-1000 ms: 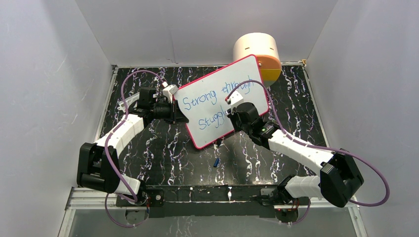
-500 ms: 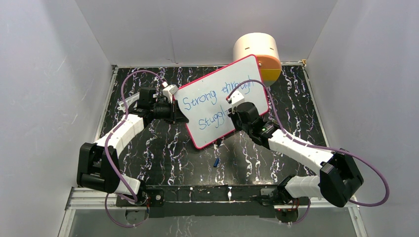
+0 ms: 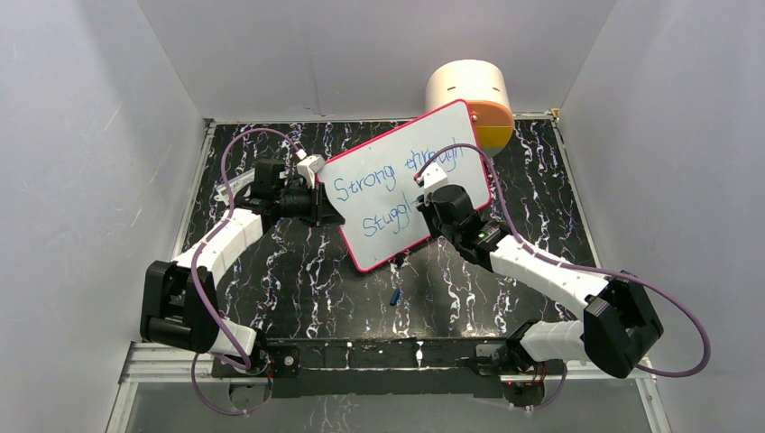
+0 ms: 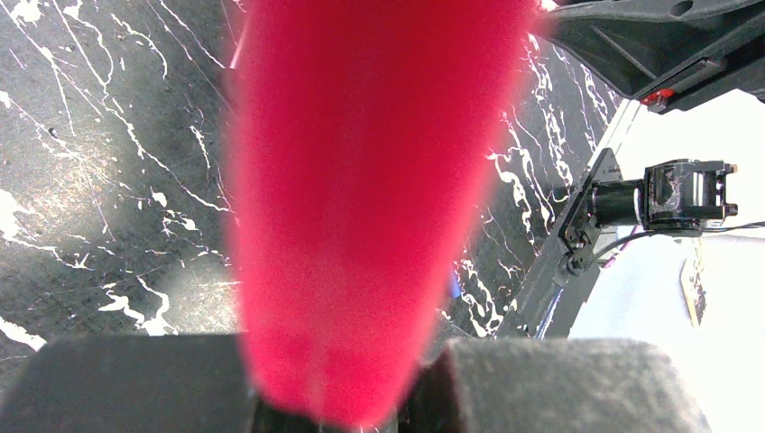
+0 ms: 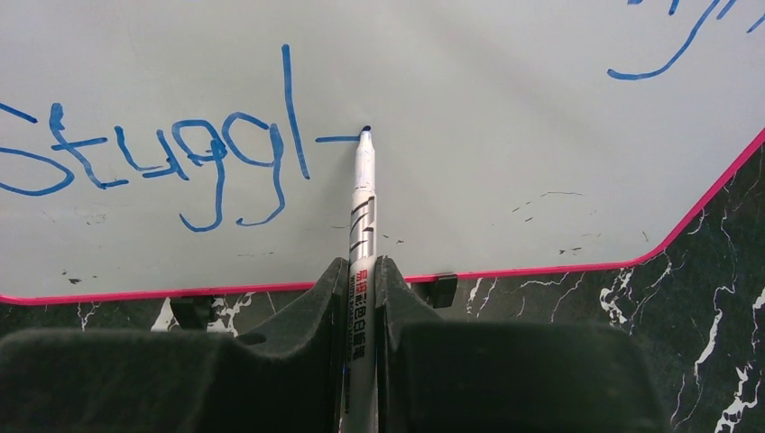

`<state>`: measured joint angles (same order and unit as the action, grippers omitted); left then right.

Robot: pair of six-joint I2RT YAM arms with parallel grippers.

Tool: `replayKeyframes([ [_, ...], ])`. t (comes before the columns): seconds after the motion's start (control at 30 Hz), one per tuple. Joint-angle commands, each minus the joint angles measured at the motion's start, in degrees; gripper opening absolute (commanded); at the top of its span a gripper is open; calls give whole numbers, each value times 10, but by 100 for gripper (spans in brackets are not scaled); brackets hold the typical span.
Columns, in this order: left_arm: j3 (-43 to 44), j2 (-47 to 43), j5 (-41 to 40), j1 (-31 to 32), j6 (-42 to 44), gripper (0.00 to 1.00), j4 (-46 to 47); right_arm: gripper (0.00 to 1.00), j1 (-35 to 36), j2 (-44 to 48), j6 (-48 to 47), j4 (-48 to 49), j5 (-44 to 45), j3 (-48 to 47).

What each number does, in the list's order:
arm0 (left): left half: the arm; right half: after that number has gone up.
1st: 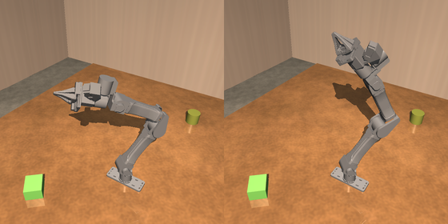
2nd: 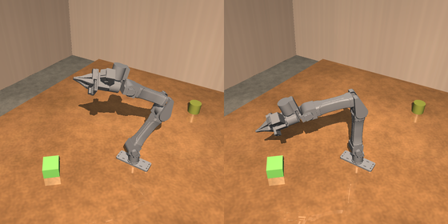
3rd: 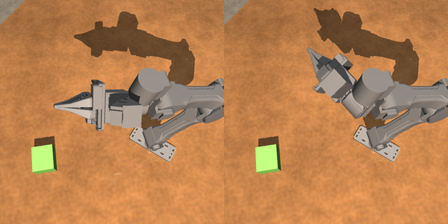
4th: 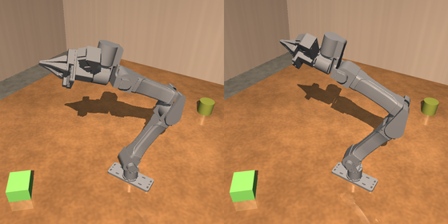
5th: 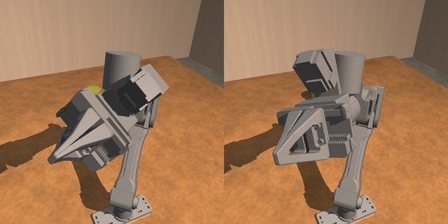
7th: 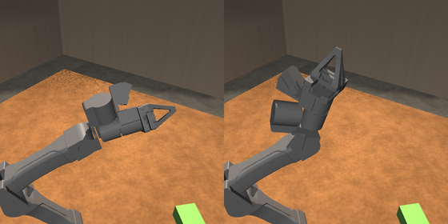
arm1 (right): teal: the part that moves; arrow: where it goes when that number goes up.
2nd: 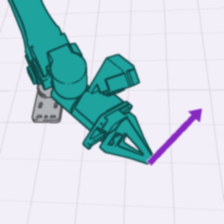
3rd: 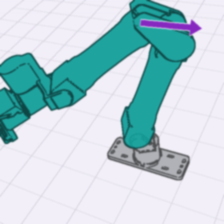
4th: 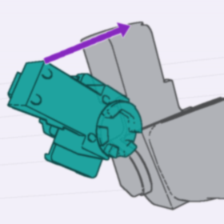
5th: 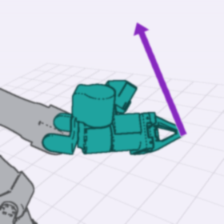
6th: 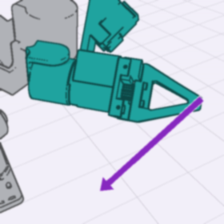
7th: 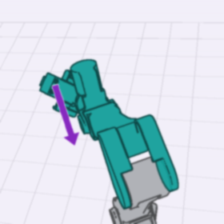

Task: Write a sentence on the whiteboard

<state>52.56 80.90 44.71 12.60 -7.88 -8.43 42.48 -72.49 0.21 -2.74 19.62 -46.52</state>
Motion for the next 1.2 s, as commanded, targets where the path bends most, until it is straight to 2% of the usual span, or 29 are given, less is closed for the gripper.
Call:
replayKeyframes([
  [0.0,3,7,-51,-4,20,0,-36,0,-4,-4,-1,44,11,-32],
  [0.7,4,7,-51,-4,20,0,-37,0,-3,-7,-1,21,-57,-37],
  [1.17,4,7,-52,-4,20,0,-36,0,-3,0,-1,-13,-51,-13],
])
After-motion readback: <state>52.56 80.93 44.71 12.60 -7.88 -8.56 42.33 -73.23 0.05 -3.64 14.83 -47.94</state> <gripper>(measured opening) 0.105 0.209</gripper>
